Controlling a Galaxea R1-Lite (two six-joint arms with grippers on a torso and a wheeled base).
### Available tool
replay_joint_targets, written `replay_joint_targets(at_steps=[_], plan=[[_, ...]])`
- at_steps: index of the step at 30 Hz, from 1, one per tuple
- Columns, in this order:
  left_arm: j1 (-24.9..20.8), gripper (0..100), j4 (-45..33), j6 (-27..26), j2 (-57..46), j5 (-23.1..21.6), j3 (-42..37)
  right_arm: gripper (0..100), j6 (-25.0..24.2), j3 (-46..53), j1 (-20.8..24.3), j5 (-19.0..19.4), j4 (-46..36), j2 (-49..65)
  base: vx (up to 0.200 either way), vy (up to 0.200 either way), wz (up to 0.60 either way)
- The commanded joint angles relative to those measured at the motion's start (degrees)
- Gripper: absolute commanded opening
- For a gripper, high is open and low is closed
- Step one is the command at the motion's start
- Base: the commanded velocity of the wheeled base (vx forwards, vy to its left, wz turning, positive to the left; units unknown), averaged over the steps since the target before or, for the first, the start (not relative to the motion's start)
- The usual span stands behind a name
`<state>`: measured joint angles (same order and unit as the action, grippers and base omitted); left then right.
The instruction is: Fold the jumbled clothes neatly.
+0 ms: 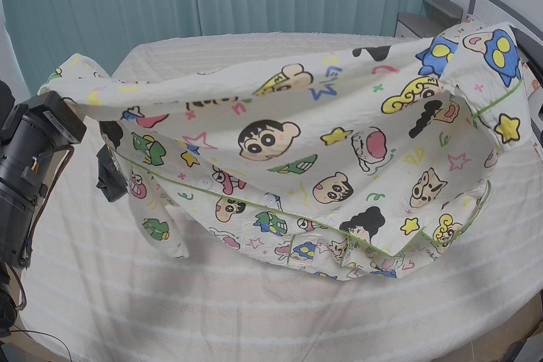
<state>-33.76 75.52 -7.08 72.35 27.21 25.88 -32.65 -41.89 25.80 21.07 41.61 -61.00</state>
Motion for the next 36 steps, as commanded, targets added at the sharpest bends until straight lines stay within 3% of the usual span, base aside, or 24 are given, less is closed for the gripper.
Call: replay_joint_targets(at_steps=[1, 11, 36], plan=[[0.36, 0, -0.02, 0.05, -0.72, 0.04, -1.62, 0, 0.04, 0.40, 0.04, 0.12, -0.03, 0.18, 0.000, 0.000, 0.00], [1.32, 0, -0.02, 1.55, -0.28, -0.23, -2.68, 0, 0.04, 0.75, 0.04, 0.12, -0.03, 0.45, 0.000, 0.000, 0.00], [1.68, 0, -0.20, 3.30, 0.60, -0.49, -3.12, 0, 0.13, 1.72, -0.31, -0.15, -0.03, 1.76, 0.000, -0.200, 0.00]])
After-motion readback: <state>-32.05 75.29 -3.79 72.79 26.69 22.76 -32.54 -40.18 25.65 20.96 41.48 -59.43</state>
